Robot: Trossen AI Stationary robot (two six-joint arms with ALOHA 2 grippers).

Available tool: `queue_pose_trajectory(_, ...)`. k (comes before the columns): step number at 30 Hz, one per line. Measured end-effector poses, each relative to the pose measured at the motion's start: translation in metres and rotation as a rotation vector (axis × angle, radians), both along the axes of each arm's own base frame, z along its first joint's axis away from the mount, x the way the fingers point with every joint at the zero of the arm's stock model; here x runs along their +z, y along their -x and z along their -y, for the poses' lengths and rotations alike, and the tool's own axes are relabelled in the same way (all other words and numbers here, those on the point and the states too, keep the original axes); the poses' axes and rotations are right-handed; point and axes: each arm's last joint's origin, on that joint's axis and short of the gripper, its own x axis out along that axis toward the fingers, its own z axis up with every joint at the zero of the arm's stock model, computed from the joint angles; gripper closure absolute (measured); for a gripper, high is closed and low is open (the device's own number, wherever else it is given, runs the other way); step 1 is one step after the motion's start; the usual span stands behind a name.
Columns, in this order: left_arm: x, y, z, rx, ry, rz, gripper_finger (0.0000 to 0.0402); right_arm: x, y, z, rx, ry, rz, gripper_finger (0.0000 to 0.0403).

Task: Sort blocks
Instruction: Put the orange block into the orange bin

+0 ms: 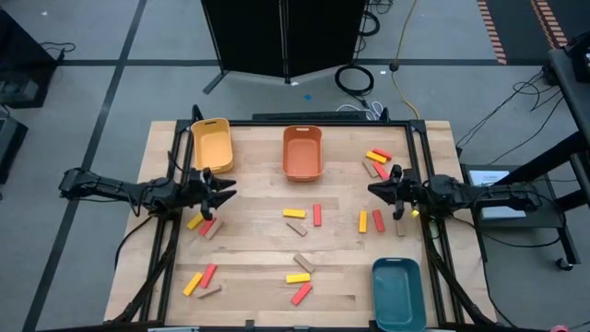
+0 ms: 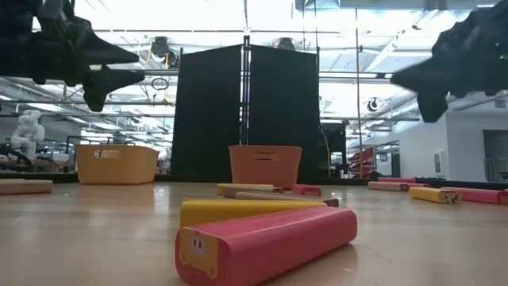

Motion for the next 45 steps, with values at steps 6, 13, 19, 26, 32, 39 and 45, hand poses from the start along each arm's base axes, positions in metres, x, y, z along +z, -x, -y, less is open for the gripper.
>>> queue_pose_trajectory(6, 0.023, -0.003, 0.002, -0.074, -0.045, 0.032, 0.0217, 0.015, 0.014, 0.016, -0.357, -0.004, -0.379, 0.0288)
queue_pose_trajectory(13, 0.089, -0.032, -0.001, 0.007, -0.318, -0.117, 0.0217, 0.019, -0.007, 0.026, -0.417, -0.044, -0.429, 0.0247)
queue_pose_trajectory(19, 0.088, -0.069, 0.007, -0.032, -0.410, -0.095, 0.0217, 0.046, -0.031, 0.036, -0.335, -0.039, -0.597, 0.0241)
queue_pose_trajectory(26, 0.061, -0.099, -0.001, 0.105, -0.468, -0.193, 0.0217, 0.081, -0.044, 0.047, -0.369, -0.123, -0.997, 0.0241)
queue_pose_trajectory(32, 0.050, -0.112, -0.026, 0.039, -0.521, -0.216, 0.0217, 0.051, -0.046, 0.055, -0.421, -0.297, -1.270, 0.0241)
queue_pose_trajectory(39, 0.050, -0.110, -0.047, -0.105, -0.471, -0.165, 0.0217, 0.028, -0.063, 0.087, -0.388, -0.312, -1.319, 0.0241)
queue_pose_trajectory(45, 0.046, -0.109, -0.054, -0.090, -0.461, -0.202, 0.0217, 0.026, -0.062, 0.127, -0.305, -0.182, -1.384, 0.0246)
